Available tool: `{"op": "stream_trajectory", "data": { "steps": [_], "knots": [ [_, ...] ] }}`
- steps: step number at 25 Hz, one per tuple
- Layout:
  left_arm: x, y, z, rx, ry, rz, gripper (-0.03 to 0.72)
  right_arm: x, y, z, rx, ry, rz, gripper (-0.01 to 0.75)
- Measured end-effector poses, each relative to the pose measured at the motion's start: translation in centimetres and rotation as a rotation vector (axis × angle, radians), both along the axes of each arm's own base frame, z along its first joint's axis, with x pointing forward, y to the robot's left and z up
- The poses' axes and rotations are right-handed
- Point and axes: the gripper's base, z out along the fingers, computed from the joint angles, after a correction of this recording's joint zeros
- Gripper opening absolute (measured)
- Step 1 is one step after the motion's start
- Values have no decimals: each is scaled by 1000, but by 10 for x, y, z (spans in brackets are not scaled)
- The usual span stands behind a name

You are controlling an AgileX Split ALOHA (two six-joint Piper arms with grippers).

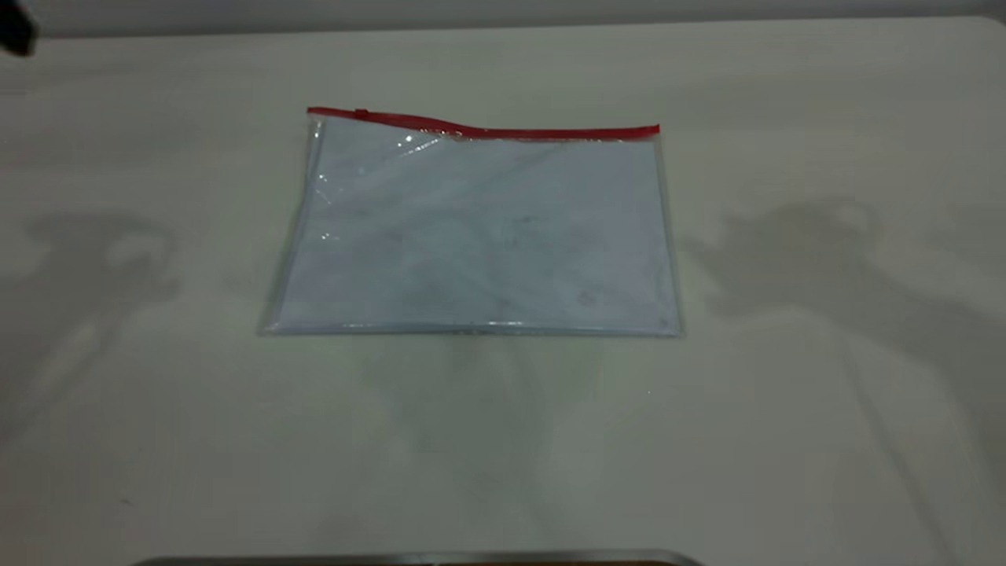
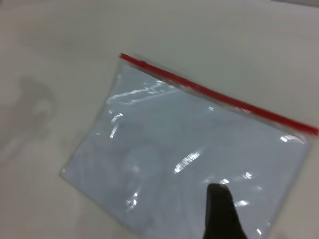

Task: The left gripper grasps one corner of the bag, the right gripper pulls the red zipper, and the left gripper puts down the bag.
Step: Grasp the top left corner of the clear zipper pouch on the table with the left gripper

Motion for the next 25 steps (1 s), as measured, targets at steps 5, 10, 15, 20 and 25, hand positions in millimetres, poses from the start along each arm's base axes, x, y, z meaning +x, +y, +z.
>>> {"op": "stream_trajectory", "data": {
  "steps": [5, 10, 15, 20, 25],
  "knots": [
    [51, -6, -29, -72, 21, -123, 497, 24, 36, -27, 17, 19, 87, 511],
    [90, -19, -82, -208, 53, -271, 497, 41, 66, -50, 19, 44, 149, 511],
    [126, -24, -126, -286, 46, -350, 525, 49, 76, -65, 30, 69, 157, 511],
    [147, -28, -164, -367, 69, -372, 536, 51, 75, -67, 31, 71, 137, 511],
    [152, -42, -181, -413, 86, -421, 538, 53, 74, -68, 22, 66, 112, 511]
  ]
}}
